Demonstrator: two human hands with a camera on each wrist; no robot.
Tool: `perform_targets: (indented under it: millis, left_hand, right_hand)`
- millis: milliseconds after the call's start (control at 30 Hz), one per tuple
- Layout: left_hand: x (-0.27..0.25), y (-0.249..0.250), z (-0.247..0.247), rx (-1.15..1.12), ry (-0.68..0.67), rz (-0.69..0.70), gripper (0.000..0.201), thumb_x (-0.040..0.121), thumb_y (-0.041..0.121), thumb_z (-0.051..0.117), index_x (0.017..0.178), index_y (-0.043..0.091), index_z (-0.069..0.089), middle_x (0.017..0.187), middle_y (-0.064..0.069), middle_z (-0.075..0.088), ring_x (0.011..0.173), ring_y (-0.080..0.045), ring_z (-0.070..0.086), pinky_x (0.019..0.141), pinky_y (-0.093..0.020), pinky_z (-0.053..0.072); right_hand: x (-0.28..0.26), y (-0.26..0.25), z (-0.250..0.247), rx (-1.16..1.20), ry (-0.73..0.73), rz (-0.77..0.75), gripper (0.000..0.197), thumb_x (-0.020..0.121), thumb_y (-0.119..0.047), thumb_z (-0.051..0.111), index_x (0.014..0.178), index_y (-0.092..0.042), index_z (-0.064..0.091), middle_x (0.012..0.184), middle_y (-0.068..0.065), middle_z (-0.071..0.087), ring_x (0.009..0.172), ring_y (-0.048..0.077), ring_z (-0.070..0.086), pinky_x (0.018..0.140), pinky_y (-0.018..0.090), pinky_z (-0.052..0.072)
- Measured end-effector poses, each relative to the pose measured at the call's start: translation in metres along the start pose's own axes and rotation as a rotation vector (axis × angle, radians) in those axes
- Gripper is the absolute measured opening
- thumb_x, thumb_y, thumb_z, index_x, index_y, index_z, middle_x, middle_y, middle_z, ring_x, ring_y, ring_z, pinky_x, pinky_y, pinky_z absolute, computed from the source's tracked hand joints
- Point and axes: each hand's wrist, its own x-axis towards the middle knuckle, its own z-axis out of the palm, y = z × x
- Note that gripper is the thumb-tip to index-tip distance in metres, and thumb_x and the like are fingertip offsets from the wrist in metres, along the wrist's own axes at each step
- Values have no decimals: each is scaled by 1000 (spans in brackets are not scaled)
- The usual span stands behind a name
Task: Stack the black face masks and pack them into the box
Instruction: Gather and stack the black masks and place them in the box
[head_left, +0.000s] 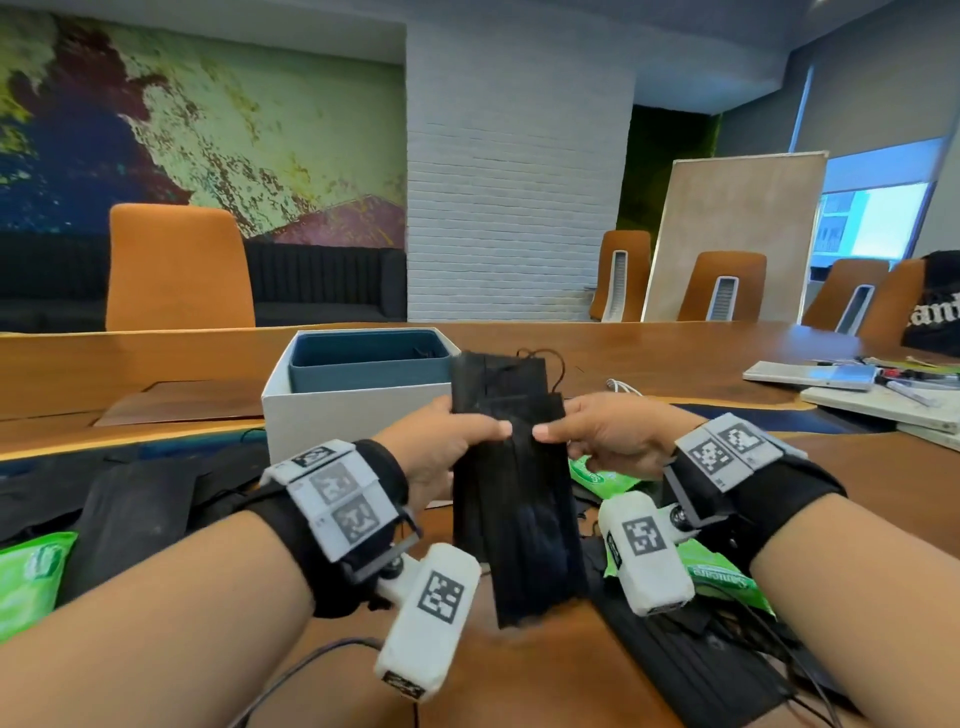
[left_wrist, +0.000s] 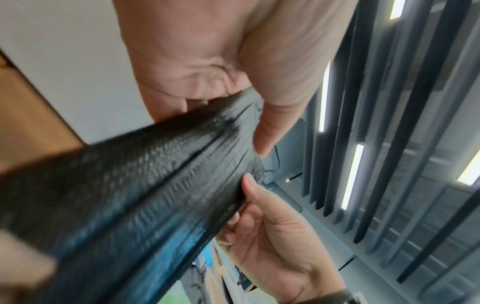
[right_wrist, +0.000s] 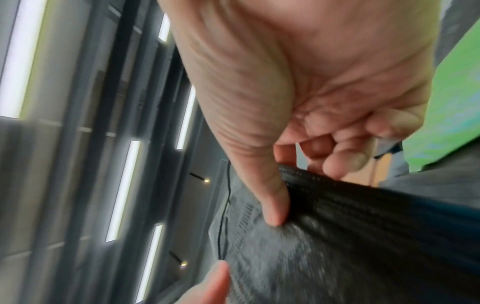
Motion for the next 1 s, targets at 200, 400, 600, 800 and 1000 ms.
perform_targets:
  millis: [200, 400, 600, 800, 1000]
  left_hand:
    - [-29, 11, -43, 184, 33, 140, 30, 92, 9, 58, 118, 24, 54, 119, -7, 61, 113, -21, 57, 101, -45, 44]
    - [-42, -3, -73, 112, 93, 149, 23, 94, 7, 53, 108, 24, 58, 107, -5, 68, 106, -21, 61, 95, -42, 46]
    - [-46, -19, -102, 104, 181, 151, 28, 94, 10, 54, 116, 26, 57, 111, -2, 68, 110, -21, 61, 95, -41, 47]
    - [-47, -33, -105, 178, 182, 125, 19, 90, 16, 62, 106, 27, 61, 109, 0, 70, 109, -17, 62, 103, -39, 44]
    - [-51, -38, -102, 226, 139, 131, 36, 84, 19, 69, 119, 24, 61, 115, 1, 68, 113, -17, 59, 106, -44, 40]
  right_hand:
    - [-3, -18, 23, 186, 146, -170, 8, 94, -15, 57, 96, -18, 64, 85, -3, 65, 53, 2, 50, 58, 23, 27]
    - [30, -22, 73, 231, 261, -325, 18, 87, -21, 67, 105, -19, 71, 93, 0, 69, 69, 6, 50, 52, 15, 32]
    - [52, -29, 110, 218, 253, -432, 17, 87, -28, 67, 103, -21, 69, 71, -11, 61, 61, 5, 44, 52, 19, 35]
    - [53, -12, 129, 115, 257, -442, 22, 89, -28, 64, 105, -14, 66, 64, -8, 52, 63, 7, 47, 58, 20, 39]
    - [50, -6, 132, 113, 283, -460, 13, 88, -33, 65, 93, -21, 65, 72, -8, 56, 76, 12, 54, 65, 24, 40]
